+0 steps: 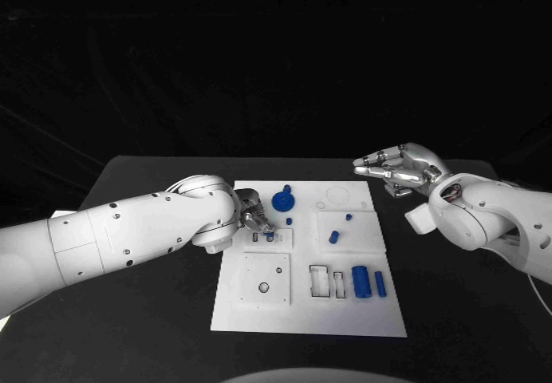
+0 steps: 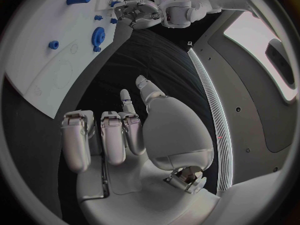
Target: Assemble the parts on the task board
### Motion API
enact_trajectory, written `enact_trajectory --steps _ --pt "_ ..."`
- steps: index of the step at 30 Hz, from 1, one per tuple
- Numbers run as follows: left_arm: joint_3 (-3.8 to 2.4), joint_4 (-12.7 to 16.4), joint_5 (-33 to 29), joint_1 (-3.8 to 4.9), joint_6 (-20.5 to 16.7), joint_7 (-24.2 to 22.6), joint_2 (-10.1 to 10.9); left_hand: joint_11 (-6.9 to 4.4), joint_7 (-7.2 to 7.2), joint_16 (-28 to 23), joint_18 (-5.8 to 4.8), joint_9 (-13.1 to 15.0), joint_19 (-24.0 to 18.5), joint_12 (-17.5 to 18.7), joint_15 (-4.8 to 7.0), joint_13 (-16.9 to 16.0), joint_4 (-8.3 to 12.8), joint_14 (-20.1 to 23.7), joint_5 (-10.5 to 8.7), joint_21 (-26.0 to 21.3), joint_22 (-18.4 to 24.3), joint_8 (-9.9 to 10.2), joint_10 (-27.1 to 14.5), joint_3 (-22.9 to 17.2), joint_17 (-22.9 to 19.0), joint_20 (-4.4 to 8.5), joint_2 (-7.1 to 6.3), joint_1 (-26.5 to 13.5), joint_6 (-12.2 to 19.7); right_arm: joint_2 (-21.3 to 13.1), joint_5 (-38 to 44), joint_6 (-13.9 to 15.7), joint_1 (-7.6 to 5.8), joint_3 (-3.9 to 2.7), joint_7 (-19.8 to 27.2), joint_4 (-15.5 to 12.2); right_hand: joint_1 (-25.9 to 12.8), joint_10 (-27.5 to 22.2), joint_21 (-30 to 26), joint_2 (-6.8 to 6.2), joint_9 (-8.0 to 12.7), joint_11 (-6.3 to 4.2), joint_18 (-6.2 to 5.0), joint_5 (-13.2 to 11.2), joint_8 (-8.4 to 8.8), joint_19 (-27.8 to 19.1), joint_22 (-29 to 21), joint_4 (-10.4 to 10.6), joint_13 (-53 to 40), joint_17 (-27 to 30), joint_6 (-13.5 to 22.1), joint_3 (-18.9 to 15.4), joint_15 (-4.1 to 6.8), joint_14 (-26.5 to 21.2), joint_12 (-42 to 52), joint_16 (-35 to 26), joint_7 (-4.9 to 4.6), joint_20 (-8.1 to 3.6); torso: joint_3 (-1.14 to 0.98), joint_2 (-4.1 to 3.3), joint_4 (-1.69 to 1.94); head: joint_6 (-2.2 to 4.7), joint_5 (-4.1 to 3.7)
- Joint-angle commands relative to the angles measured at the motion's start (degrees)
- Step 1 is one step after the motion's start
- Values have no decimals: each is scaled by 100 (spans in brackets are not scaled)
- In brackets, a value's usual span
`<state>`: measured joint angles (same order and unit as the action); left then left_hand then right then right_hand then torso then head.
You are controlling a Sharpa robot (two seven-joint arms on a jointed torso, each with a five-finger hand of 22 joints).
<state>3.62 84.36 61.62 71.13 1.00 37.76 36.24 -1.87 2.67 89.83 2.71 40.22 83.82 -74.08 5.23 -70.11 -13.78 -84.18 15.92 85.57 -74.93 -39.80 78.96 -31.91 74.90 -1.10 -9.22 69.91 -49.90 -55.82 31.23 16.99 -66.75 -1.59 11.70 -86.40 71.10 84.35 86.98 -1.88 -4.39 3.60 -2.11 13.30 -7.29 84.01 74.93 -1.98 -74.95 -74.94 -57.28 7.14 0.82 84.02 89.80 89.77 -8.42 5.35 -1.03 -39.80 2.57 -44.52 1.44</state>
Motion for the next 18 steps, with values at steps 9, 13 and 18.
enact_trajectory --steps 9,13,18 --pt "16 -8 189 -16 403 30 -43 -14 -46 17 -125 5 383 -7 7 7 981 -582 30 54 -833 13 35 -948 1510 16 -7 42 -69 12 -85 -199 6 -1 126 -7 -26 565 -7 29 9 17 55 20 -3 270 829 7 -1505 -1506 46 -45 -53 598 20 23 -16 37 -3 1 -2 -38 -47" --pt "17 -34 191 -18 490 38 -60 -14 -47 17 -126 4 384 0 6 14 994 -582 45 56 -837 17 34 -958 1510 17 -16 34 -80 15 -138 -244 6 -1 157 -14 -27 565 -12 31 10 17 52 25 -2 264 818 7 -1505 -1506 48 -47 -53 598 20 23 -17 37 -7 0 1 -43 -39" --pt "18 -72 191 -18 555 45 -83 -14 -47 17 -123 4 378 -2 7 11 995 -582 47 46 -821 18 37 -960 1510 17 -16 32 -81 17 -158 -267 7 -1 173 -16 -27 565 -12 31 10 17 52 25 -2 264 818 7 -1505 -1506 48 -47 -53 598 20 23 -17 37 -5 2 2 -60 -39"
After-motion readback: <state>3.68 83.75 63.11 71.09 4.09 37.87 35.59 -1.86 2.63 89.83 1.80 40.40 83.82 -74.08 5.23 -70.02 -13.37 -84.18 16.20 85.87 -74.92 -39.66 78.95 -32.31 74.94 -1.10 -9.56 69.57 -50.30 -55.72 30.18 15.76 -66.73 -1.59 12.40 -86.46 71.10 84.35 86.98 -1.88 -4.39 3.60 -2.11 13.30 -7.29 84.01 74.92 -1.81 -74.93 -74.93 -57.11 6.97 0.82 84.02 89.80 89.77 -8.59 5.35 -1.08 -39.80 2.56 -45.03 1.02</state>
